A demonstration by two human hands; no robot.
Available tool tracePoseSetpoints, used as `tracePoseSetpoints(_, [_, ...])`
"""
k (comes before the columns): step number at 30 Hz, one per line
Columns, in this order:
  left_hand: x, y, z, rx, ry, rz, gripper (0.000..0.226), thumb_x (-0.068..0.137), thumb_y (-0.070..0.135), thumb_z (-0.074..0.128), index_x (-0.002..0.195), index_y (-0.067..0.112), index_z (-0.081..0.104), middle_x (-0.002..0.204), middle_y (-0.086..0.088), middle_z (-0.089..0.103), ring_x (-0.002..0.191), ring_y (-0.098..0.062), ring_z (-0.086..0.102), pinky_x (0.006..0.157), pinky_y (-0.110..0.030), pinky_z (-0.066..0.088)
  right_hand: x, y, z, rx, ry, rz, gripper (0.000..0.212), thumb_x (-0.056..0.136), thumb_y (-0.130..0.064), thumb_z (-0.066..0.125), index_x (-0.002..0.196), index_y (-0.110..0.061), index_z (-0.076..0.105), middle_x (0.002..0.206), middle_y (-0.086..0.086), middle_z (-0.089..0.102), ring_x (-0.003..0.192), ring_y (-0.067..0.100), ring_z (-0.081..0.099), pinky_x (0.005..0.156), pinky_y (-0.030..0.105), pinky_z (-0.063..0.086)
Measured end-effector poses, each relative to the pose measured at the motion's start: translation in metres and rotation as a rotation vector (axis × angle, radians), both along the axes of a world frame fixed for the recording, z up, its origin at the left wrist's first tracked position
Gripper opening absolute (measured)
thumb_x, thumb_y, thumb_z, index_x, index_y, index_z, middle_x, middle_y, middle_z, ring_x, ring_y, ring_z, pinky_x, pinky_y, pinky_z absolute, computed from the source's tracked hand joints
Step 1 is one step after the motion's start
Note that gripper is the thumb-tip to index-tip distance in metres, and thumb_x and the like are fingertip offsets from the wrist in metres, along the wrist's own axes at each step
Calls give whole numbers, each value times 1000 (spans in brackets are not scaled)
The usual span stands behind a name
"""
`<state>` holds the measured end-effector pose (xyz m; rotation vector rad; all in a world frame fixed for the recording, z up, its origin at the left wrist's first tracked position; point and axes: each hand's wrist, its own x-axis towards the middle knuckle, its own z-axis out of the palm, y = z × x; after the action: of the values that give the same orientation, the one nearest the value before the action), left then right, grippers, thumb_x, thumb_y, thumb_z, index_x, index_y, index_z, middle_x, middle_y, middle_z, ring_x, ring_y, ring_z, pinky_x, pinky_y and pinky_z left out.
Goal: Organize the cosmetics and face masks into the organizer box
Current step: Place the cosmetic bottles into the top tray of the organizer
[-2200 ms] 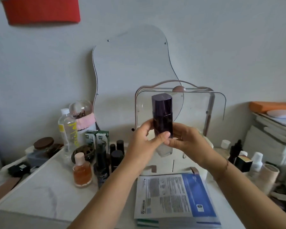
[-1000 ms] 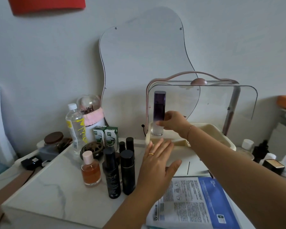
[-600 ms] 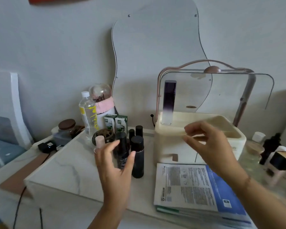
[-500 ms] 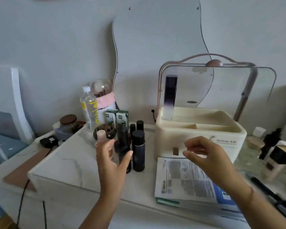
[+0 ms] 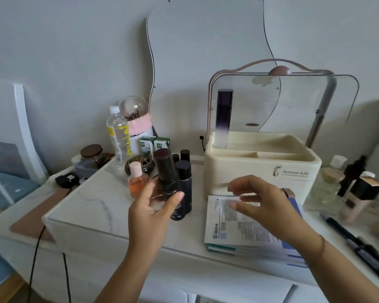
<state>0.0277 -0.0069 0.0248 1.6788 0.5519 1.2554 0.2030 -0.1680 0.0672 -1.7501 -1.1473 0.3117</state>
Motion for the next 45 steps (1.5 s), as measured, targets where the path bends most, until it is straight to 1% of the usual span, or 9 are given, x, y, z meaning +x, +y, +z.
tracePoseSetpoints(4, [24, -39, 31, -40, -53, -239, 43, 65, 46, 76, 105, 32, 68, 99, 8, 74, 93, -12, 70, 80, -26, 53, -22, 5, 18, 46, -15, 222, 50, 67, -29, 78, 114, -20, 60, 108, -6, 69, 103, 6, 64, 91, 24, 51])
tracePoseSetpoints(7, [51, -53, 51, -32, -52, -273, 45, 64, 49, 75, 104, 29, 68, 100, 8, 73, 99, -13, 66, 90, -44, 51, -19, 4, 29, 162, 45, 170, 40, 69, -21, 78, 107, -16, 64, 97, 4, 73, 90, 13, 69, 83, 27, 55])
tracePoseSetpoints(9, [70, -55, 61, 12, -31, -266, 46, 66, 53, 72, 108, 35, 66, 105, 15, 71, 105, -7, 62, 92, -40, 50, -9, 1, 38, 208, 22, 127, 38, 69, -25, 76, 105, -14, 66, 91, 9, 72, 83, 18, 70, 77, 27, 57])
tracePoseSetpoints(13, [104, -50, 63, 278, 89, -168, 47, 82, 63, 50, 122, 40, 55, 126, 21, 57, 122, 8, 45, 99, -21, 40, 26, 7, 57, 284, 1, 5, 33, 75, -9, 75, 106, -14, 65, 87, 4, 73, 80, 17, 71, 74, 24, 57])
tracePoseSetpoints(15, [118, -42, 51, 434, 225, -94, 53, 90, 57, 41, 131, 25, 54, 136, 9, 53, 133, -4, 38, 111, -31, 34, 49, 18, 64, 298, -13, -88, 37, 75, -9, 75, 109, -17, 63, 93, -4, 73, 87, 8, 70, 77, 18, 54])
tracePoseSetpoints(19, [130, -24, 23, 666, 411, -10, 50, 97, 49, 34, 136, 22, 49, 141, 6, 50, 137, -7, 32, 119, -38, 17, 93, 50, 66, 250, 61, -177, 32, 76, -4, 72, 104, -17, 62, 97, -1, 70, 95, 17, 66, 90, 34, 52])
tracePoseSetpoints(26, [135, -19, 18, 619, 295, -21, 51, 97, 48, 30, 133, 22, 53, 136, 10, 54, 131, 2, 32, 117, -40, 21, 141, 107, 56, 25, 290, -247, 39, 79, -6, 71, 116, -3, 59, 92, 9, 63, 92, 28, 63, 89, 46, 53])
tracePoseSetpoints(40, [135, -17, 15, 594, 297, -40, 52, 97, 49, 27, 134, 23, 52, 136, 16, 50, 133, 10, 24, 117, -39, 17, 154, 133, 53, -72, 163, -283, 36, 72, -3, 76, 97, -8, 50, 89, 8, 62, 86, 27, 62, 76, 42, 57])
tracePoseSetpoints(45, [131, -20, 21, 608, 335, -67, 53, 97, 52, 28, 138, 24, 47, 141, 18, 44, 136, 10, 18, 118, -38, 14, 149, 127, 56, -78, 97, -360, 47, 73, -10, 77, 112, -3, 52, 101, 12, 61, 89, 25, 59, 86, 40, 52])
